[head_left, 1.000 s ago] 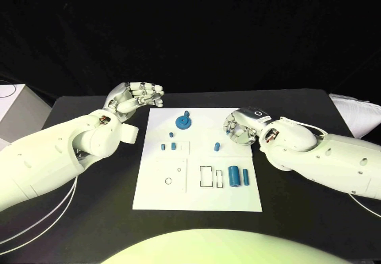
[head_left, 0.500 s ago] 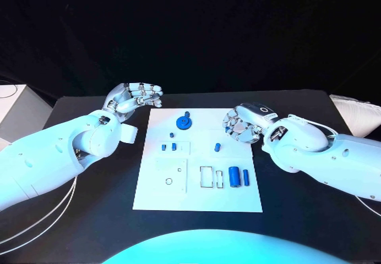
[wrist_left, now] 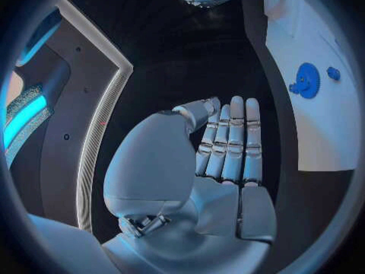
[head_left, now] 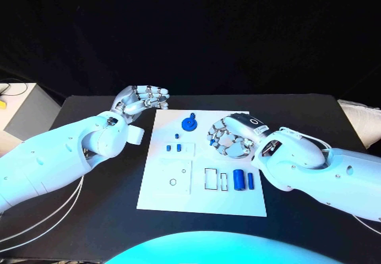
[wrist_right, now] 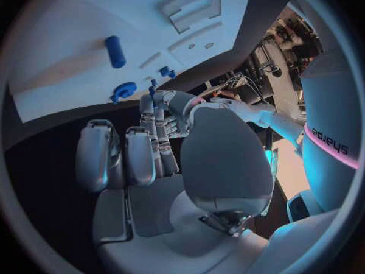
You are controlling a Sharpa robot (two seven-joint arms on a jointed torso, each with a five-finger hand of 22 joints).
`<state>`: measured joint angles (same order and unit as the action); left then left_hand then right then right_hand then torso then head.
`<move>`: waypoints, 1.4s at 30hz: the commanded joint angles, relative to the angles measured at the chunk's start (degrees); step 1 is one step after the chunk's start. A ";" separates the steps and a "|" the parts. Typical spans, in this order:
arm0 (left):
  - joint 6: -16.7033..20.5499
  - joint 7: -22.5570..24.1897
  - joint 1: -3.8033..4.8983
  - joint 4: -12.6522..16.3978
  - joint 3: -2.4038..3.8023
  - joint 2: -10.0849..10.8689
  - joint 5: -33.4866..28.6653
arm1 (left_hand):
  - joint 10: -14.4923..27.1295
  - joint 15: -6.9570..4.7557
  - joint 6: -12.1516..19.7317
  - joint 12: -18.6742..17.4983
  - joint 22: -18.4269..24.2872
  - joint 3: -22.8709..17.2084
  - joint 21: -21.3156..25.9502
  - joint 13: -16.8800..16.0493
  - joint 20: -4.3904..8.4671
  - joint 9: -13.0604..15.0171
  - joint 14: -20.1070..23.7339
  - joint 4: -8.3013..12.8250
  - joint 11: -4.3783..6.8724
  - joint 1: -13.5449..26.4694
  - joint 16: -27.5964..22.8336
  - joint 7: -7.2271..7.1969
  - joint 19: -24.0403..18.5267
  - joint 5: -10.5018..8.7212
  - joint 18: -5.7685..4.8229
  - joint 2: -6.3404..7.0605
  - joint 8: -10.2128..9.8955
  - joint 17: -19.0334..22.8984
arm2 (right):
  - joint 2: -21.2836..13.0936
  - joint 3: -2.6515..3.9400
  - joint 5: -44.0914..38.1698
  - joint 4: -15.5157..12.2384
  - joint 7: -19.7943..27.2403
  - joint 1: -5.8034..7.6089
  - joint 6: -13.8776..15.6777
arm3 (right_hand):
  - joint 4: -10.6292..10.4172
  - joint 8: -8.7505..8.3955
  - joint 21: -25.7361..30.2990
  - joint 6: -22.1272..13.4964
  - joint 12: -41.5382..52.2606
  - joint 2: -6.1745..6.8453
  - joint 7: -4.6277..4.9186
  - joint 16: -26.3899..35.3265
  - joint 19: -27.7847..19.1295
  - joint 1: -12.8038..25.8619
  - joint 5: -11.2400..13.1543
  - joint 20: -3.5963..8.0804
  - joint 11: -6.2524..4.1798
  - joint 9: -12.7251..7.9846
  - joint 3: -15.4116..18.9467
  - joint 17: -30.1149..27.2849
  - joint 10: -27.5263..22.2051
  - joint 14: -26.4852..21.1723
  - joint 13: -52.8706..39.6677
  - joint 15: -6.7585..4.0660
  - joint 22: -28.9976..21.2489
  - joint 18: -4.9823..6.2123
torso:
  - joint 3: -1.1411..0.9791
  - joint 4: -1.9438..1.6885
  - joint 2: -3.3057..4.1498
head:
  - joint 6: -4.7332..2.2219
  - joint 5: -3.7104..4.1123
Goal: Assemble the parts on the task board
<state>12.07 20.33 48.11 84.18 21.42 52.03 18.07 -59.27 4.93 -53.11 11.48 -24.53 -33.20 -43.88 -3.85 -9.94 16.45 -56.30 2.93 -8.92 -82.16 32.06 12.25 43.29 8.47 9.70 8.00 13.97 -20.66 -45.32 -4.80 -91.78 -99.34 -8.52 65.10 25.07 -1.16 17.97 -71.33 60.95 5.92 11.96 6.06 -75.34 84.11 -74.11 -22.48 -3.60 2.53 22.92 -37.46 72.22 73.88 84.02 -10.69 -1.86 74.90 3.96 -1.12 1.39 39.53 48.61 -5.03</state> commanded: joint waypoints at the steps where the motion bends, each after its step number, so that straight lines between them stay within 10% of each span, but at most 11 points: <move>1: -0.59 0.47 -0.06 0.04 0.04 -0.21 -0.11 | 0.40 0.31 0.39 -0.18 -0.08 0.00 -0.24 0.03 -0.12 -0.08 0.27 0.39 -0.02 0.69 0.04 0.02 -0.32 0.16 -0.04 0.08 -0.38 -0.07 | 0.89 0.02 1.14 -0.70 1.45 -0.73 0.89 | 0.36 0.15 0.00 0.11 -0.36 -0.08 0.28 -0.08 2.11 -0.09 0.18 0.37 -0.12 0.46 0.10 -0.05 0.20 2.75 -0.10 -0.38 5.08 -0.47 | 0.07 0.05 0.05 | 0.21 -1.37; 6: -0.53 0.41 -0.10 -0.04 0.04 -0.29 -0.14 | 0.40 0.31 0.39 -0.18 -0.08 0.00 -0.24 0.03 -0.12 -0.08 0.27 0.39 -0.02 0.69 0.04 0.02 -0.32 0.16 -0.04 0.08 -0.38 -0.07 | 4.06 -0.07 -0.76 0.22 1.97 -2.69 1.14 | 0.52 0.13 -0.15 0.04 -0.44 0.01 0.35 -0.12 2.13 -0.13 0.18 0.36 -0.08 0.48 0.11 -0.03 0.14 2.75 -0.10 -0.37 5.18 -0.49 | 0.11 0.12 0.02 | 0.55 -3.74; 21: -0.69 0.00 -0.10 0.22 0.03 -0.53 -0.04 | 0.43 0.36 0.40 -0.02 -0.18 0.03 -0.34 -0.02 -0.21 -0.09 0.34 0.58 -0.06 0.78 0.09 0.08 -0.46 0.06 0.01 0.19 -0.33 -0.11 | 10.22 -0.44 -4.18 5.95 1.51 -8.03 3.94 | 0.95 0.07 -0.17 -0.05 -0.60 0.03 0.44 -0.20 2.12 -0.37 0.18 0.34 -0.02 0.54 0.02 0.00 0.10 2.74 -0.12 -0.33 5.23 -0.49 | 0.15 -0.02 0.17 | 1.39 -6.81; 42: -1.07 -0.46 -0.10 0.28 0.03 -0.98 0.27 | 0.50 0.30 0.39 0.17 -0.40 0.03 -0.67 -0.05 -0.26 -0.10 0.32 1.01 -0.05 0.61 0.23 0.09 -0.43 0.02 0.17 0.24 -0.25 -0.18 | 12.45 -0.86 -7.25 7.87 0.91 -9.04 3.30 | 1.08 0.06 -0.34 -0.05 -0.74 -0.06 0.56 -0.18 2.14 -0.19 0.79 0.28 0.09 0.63 0.14 -0.13 0.13 2.71 -0.17 -0.24 5.37 -0.53 | 0.14 0.02 0.10 | 1.39 -8.77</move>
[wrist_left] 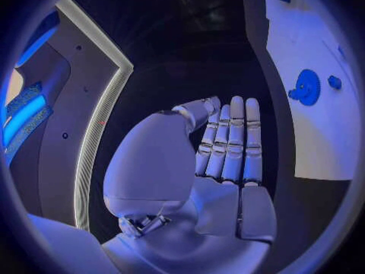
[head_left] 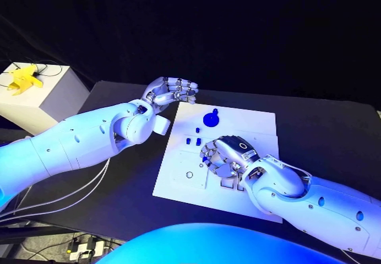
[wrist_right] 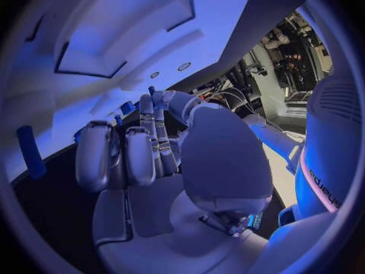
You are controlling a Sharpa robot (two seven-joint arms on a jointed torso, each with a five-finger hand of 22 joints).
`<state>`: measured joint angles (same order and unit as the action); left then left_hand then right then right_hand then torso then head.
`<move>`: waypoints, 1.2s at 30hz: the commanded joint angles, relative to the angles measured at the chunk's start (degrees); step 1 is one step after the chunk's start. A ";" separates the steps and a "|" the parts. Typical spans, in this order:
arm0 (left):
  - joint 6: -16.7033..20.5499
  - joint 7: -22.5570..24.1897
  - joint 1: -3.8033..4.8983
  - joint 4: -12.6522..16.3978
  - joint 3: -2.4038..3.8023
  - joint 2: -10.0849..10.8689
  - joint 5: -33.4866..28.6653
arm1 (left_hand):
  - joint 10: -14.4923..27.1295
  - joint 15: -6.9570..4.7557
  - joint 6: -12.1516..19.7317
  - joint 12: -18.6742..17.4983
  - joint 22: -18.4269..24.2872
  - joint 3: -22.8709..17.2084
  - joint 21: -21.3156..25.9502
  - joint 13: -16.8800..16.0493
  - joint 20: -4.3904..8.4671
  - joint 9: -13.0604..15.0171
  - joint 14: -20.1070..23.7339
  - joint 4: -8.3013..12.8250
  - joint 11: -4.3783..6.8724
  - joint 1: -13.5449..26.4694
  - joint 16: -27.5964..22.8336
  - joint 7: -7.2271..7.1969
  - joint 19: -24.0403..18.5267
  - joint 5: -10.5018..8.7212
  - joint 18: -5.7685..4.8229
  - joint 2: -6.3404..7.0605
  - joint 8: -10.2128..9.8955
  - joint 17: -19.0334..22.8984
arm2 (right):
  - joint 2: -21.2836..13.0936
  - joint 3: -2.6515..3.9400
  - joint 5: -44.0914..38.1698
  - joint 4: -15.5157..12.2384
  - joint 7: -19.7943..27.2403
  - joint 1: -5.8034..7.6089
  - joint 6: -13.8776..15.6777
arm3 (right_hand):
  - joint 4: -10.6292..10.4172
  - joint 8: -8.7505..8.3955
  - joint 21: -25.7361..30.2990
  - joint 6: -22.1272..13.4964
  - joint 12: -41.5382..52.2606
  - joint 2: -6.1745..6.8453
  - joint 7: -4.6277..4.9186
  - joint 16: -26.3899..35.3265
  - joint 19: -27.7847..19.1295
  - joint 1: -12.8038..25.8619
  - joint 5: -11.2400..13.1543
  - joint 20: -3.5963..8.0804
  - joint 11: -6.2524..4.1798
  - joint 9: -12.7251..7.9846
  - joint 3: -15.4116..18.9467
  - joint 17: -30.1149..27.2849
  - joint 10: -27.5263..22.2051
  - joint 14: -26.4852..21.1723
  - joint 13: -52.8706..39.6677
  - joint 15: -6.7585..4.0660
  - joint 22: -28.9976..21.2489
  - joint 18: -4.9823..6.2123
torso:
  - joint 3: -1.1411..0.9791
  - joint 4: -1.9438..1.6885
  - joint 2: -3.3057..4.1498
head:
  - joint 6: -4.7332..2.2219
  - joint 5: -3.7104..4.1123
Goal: Assemble the parts on the task board
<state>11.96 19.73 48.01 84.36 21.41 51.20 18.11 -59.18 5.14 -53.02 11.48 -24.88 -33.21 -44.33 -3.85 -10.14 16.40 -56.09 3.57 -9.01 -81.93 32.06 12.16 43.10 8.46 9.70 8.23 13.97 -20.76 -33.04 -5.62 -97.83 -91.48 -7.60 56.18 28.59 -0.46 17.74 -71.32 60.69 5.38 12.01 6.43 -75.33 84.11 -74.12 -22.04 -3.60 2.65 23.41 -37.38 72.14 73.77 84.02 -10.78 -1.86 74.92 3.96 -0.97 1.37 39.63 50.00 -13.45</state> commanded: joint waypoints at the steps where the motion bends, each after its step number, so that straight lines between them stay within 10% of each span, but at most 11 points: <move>1: -0.97 0.15 0.00 0.11 0.04 -0.17 0.24 | 0.42 0.10 0.28 0.18 -0.07 0.05 -0.23 -0.05 -0.08 -0.05 0.12 0.38 0.04 0.40 0.23 0.18 -0.25 0.02 0.17 0.01 -0.24 -0.08 | 0.22 -0.05 -1.19 0.03 -0.02 -0.14 -0.30 | 0.38 0.28 -0.35 0.20 -0.20 -0.11 0.19 -0.18 2.14 -0.18 0.35 0.28 -0.02 0.14 0.06 -0.05 0.23 2.71 -0.09 -0.24 5.35 -0.53 | -0.01 0.05 0.01 | 0.00 -0.36; 36: -1.75 -0.08 0.01 0.08 0.04 -0.13 -0.67 | 0.55 0.19 0.12 0.25 -0.12 0.11 -0.25 -0.05 -0.21 -0.01 0.25 0.34 0.00 0.68 0.23 0.17 -0.44 0.01 0.16 -0.05 -0.08 -0.09 | 0.85 -0.63 -1.91 0.65 -1.26 -0.63 -3.39 | 0.47 0.28 -0.51 0.21 -0.29 -0.15 0.19 -0.29 2.16 -0.04 0.79 0.25 -0.01 0.21 0.19 0.01 0.27 2.72 -0.13 -0.22 5.47 -0.56 | -0.01 0.03 -0.02 | 0.00 -0.75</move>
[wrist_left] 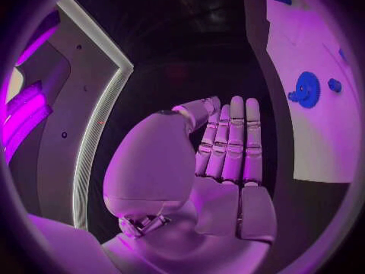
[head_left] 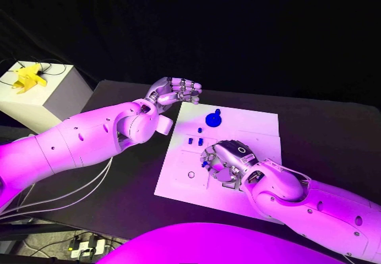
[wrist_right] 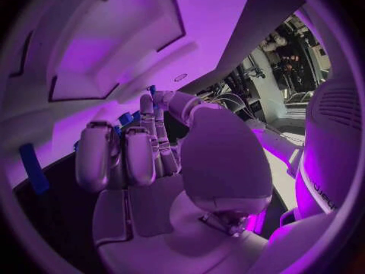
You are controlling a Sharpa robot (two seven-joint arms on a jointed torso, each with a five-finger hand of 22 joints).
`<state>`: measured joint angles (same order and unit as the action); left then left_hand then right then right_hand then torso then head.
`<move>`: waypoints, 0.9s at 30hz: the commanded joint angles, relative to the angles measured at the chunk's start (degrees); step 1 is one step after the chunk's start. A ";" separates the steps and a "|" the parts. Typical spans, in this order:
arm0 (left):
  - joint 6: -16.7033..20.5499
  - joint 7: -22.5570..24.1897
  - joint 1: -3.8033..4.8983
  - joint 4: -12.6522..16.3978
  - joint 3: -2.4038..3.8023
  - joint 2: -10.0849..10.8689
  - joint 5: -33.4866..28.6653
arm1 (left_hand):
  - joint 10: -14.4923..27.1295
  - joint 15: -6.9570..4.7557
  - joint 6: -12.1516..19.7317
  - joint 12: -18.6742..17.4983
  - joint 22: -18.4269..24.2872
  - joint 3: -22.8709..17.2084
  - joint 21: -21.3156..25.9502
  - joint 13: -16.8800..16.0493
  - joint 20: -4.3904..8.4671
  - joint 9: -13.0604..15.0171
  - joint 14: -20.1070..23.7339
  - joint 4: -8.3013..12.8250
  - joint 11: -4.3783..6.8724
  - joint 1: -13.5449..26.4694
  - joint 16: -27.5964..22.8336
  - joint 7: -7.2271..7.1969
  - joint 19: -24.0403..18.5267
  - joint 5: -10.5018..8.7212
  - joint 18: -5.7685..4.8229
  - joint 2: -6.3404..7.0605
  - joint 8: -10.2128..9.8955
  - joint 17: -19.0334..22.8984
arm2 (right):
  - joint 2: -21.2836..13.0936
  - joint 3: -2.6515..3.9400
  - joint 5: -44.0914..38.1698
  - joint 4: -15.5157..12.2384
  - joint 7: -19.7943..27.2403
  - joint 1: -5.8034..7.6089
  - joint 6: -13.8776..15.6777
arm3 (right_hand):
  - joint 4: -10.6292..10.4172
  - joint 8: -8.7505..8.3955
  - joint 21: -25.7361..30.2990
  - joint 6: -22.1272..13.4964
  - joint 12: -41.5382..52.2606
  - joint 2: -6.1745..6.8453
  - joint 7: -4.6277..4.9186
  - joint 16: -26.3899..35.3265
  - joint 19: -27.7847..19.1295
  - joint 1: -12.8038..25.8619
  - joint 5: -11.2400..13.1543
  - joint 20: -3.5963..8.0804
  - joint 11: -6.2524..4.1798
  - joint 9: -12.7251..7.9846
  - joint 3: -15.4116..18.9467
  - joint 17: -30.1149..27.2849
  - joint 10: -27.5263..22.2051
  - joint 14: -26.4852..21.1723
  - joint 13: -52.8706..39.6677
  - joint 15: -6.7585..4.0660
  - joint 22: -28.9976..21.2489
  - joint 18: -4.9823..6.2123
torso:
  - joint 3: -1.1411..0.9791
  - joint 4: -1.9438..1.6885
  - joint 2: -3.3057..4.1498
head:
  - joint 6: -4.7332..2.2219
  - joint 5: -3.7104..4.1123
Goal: Assemble the parts on the task board
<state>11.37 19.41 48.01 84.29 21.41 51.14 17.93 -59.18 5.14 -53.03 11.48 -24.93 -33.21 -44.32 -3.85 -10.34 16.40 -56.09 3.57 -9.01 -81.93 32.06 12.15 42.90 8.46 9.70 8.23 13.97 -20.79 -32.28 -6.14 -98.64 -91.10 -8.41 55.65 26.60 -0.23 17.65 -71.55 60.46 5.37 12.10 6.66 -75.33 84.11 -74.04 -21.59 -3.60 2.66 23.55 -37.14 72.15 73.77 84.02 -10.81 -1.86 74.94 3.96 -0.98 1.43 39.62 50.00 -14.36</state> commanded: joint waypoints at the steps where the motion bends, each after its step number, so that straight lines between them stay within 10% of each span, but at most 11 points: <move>1: -1.16 0.24 0.01 0.15 0.04 -0.06 -0.49 | 0.55 0.19 0.13 0.25 -0.07 0.11 -0.25 -0.05 -0.01 -0.02 0.25 0.34 -0.01 0.68 0.23 0.17 -0.24 0.02 0.15 -0.05 -0.08 -0.06 | 0.11 -0.12 -1.14 0.30 -0.48 -0.11 -1.38 | 0.25 0.37 -0.29 0.44 -0.29 -0.24 -0.04 -0.29 2.16 -0.12 0.35 0.25 -0.03 0.07 -0.05 0.00 0.27 2.72 -0.09 -0.22 5.46 -0.56 | 0.00 -0.03 -0.01 | 0.00 0.17; 27: -1.37 0.08 0.01 0.19 0.04 0.04 -0.53 | 0.70 0.23 0.07 0.28 -0.07 0.13 -0.22 -0.03 -0.08 -0.01 0.37 0.34 -0.02 0.86 0.23 0.15 -0.38 0.00 0.18 -0.07 0.01 -0.07 | 0.78 -0.18 -2.17 0.33 -0.97 -0.16 -2.00 | 0.35 0.33 -0.21 0.41 -0.50 -0.27 -0.07 -0.34 2.12 0.23 1.53 0.19 -0.02 0.19 0.28 -0.09 0.29 2.69 -0.17 -0.19 5.48 -0.54 | -0.02 -0.01 0.01 | 0.00 0.13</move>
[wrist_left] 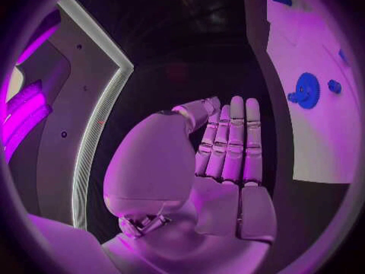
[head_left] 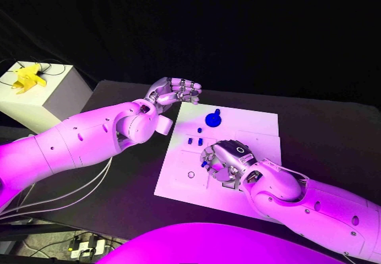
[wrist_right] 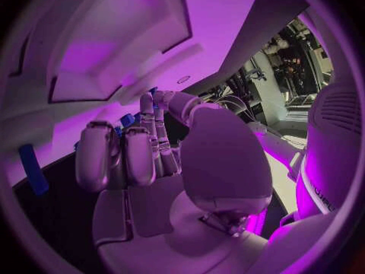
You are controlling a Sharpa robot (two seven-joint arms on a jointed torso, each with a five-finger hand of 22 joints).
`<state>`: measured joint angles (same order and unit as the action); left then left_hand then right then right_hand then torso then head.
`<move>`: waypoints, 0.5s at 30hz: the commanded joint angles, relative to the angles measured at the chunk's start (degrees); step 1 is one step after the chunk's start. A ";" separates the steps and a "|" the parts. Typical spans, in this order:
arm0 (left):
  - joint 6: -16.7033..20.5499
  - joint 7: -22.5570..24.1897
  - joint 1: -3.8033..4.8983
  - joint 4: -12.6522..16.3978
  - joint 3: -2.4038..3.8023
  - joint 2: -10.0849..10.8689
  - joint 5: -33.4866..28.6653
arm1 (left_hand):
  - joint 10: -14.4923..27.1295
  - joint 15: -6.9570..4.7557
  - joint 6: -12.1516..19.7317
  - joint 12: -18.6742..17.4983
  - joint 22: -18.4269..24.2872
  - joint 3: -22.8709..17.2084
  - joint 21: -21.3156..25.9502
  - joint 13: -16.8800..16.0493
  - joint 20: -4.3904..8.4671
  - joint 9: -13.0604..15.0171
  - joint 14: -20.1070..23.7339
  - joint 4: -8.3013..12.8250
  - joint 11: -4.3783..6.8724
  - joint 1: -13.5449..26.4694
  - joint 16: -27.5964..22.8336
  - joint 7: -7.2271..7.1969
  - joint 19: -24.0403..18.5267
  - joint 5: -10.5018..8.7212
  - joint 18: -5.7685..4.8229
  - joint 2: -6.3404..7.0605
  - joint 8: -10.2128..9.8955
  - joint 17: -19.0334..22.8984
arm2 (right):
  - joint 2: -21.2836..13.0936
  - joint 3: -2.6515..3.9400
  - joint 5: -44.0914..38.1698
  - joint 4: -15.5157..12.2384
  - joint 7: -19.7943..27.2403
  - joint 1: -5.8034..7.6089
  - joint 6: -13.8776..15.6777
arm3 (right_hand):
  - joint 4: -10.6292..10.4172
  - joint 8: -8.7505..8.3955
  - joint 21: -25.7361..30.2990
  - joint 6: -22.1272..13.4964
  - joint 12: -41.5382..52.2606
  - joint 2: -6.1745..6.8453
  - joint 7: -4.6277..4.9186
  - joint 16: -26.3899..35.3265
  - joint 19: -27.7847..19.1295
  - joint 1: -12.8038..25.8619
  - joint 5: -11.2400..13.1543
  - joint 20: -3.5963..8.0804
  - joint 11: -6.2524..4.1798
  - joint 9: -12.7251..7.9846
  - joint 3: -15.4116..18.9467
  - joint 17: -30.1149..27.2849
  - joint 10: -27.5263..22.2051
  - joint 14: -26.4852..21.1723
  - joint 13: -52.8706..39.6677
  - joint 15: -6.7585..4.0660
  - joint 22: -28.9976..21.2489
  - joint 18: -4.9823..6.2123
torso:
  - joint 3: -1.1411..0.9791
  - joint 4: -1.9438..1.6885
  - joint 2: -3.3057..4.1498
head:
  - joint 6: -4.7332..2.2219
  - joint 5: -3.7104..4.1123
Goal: Assemble the parts on the task board
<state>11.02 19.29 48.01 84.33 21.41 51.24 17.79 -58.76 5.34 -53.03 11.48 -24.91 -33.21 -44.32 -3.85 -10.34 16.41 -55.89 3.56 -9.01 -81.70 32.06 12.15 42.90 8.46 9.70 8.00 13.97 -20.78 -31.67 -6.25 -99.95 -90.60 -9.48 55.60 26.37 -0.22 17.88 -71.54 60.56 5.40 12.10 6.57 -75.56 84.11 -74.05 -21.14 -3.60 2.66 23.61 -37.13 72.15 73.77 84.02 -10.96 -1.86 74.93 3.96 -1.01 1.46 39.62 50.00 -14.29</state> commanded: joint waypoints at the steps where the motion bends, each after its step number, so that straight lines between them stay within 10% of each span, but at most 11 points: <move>1: -1.02 0.20 0.01 0.16 0.04 -0.05 -0.42 | 0.29 0.03 0.07 0.28 -0.09 0.13 -0.22 -0.03 -0.08 -0.01 0.17 0.34 -0.02 0.63 0.23 0.15 -0.38 0.00 0.18 0.16 0.00 -0.08 | 0.21 -0.07 -0.92 -0.20 0.14 -0.11 -2.12 | 0.39 0.06 -0.13 0.26 -0.61 -0.32 0.03 -0.11 2.08 0.30 1.58 0.18 -0.03 0.15 0.33 -0.15 0.26 2.67 -0.04 -0.18 5.46 -0.52 | 0.02 -0.03 0.01 | 0.00 0.09; 15: -1.07 0.17 0.01 0.30 0.04 0.01 -0.54 | 0.32 0.04 0.08 0.29 -0.09 0.13 -0.22 -0.03 -0.10 -0.01 0.19 0.35 -0.02 0.66 0.23 0.15 -0.41 -0.01 0.19 0.16 0.02 -0.08 | 0.58 -0.21 -2.76 -0.38 -1.47 -0.10 -6.33 | 0.17 -0.85 0.91 -0.54 -1.72 0.25 0.43 0.10 1.68 1.70 5.25 -0.26 0.61 -0.03 0.80 -0.83 -1.63 2.37 0.05 0.32 5.12 -0.36 | 0.02 -0.02 -0.01 | 0.00 0.22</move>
<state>10.92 19.21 48.01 84.46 21.41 51.26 17.64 -58.77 5.35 -53.03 11.48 -24.95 -33.21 -44.32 -3.85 -10.34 16.40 -55.89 3.56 -9.01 -81.47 32.06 12.15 42.90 8.46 9.69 8.23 13.97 -20.77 -31.12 -6.17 -101.38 -90.97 -10.35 55.81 23.33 -0.01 17.15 -70.65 60.12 3.91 12.35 7.00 -75.56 84.11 -72.67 -16.15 -3.60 3.32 23.79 -36.59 71.31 72.31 84.02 -10.93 -1.86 74.92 3.96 -0.95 1.44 39.59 50.00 -13.99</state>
